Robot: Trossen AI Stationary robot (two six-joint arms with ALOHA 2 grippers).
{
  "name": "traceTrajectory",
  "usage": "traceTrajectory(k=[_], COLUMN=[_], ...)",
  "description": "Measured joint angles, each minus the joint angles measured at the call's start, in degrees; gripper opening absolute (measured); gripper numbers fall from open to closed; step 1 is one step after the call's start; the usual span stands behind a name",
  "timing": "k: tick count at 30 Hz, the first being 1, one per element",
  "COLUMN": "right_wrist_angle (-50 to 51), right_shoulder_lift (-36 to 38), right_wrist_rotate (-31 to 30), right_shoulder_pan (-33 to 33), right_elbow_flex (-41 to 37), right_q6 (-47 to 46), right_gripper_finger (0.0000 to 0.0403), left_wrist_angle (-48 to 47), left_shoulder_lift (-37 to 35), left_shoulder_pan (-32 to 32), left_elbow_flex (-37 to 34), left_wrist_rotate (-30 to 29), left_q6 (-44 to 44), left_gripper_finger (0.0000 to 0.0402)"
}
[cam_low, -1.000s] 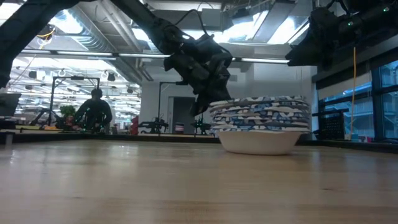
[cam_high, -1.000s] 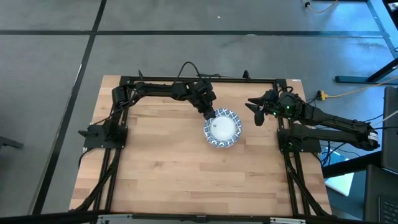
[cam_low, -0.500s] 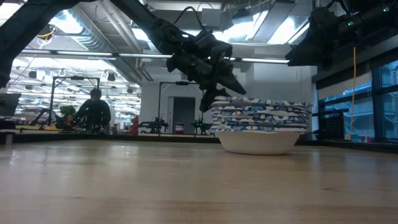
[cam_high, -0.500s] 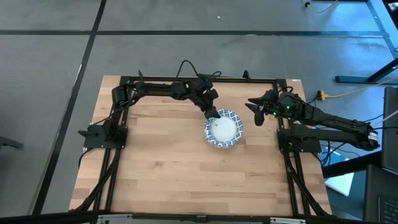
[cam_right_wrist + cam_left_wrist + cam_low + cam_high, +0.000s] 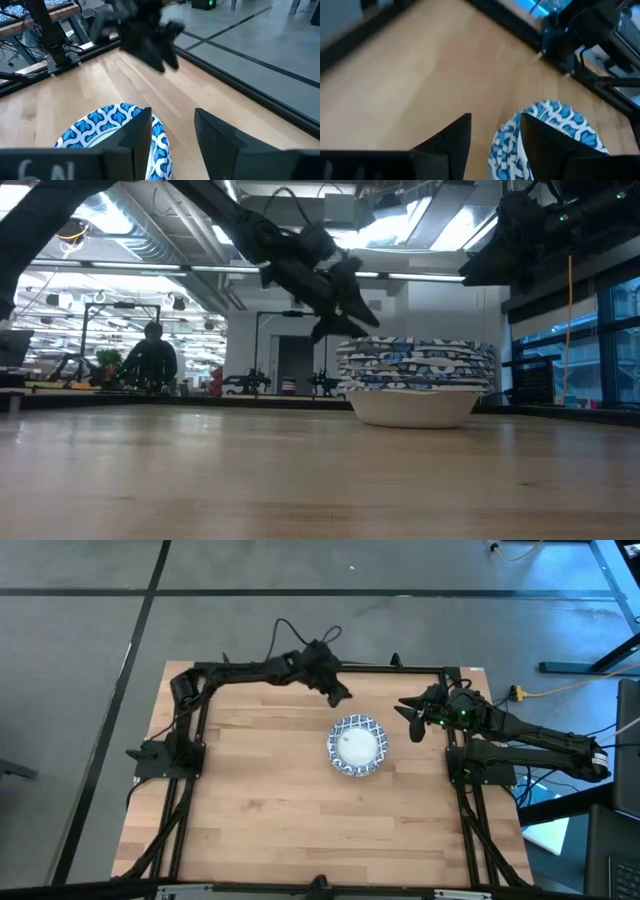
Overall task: Nest bowls inside each other
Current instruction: Return to Home Position
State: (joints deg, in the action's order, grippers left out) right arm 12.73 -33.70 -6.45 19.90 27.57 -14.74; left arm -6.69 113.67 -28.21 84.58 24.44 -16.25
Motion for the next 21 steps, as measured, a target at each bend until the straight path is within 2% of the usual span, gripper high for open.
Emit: traceTrajectory(k=[6,9,13,17,21], right_wrist_angle=[0.0,0.0,0.0,0.0,-0.1], right_shoulder_lift=[1.7,3.3,6.0,7.9,8.6], right_wrist_rotate=[0.0,0.0,-0.7,-4.3,-5.1], right_shoulder_pan=[0.0,0.0,0.0,0.0,0.0], right_elbow_flex=[0.0,0.0,0.0,0.0,0.0], right_q6=[0.6,1.6,3.0,4.4,6.2], right_gripper_finger=[0.0150,0.0150,0.0150,0.0150,0.0150], left_wrist_angle=[-0.2,0.0,0.5,6.6,10.6], left_shoulder_lift=[-8.5,-14.6,-24.5,-34.0,-42.9], left_shoulder_pan=[-1.2,-1.4,-1.4,-1.4,-1.4], left_elbow_flex=[-0.3,-3.1,-10.7,-21.1,-30.8], left_wrist_rotate=[-3.2,-6.0,-10.2,-10.7,-10.9], left_q6=[6.5,9.1,11.8,12.7,13.0], left_gripper_finger=[0.0163,0.0164,0.0164,0.0162,0.0161])
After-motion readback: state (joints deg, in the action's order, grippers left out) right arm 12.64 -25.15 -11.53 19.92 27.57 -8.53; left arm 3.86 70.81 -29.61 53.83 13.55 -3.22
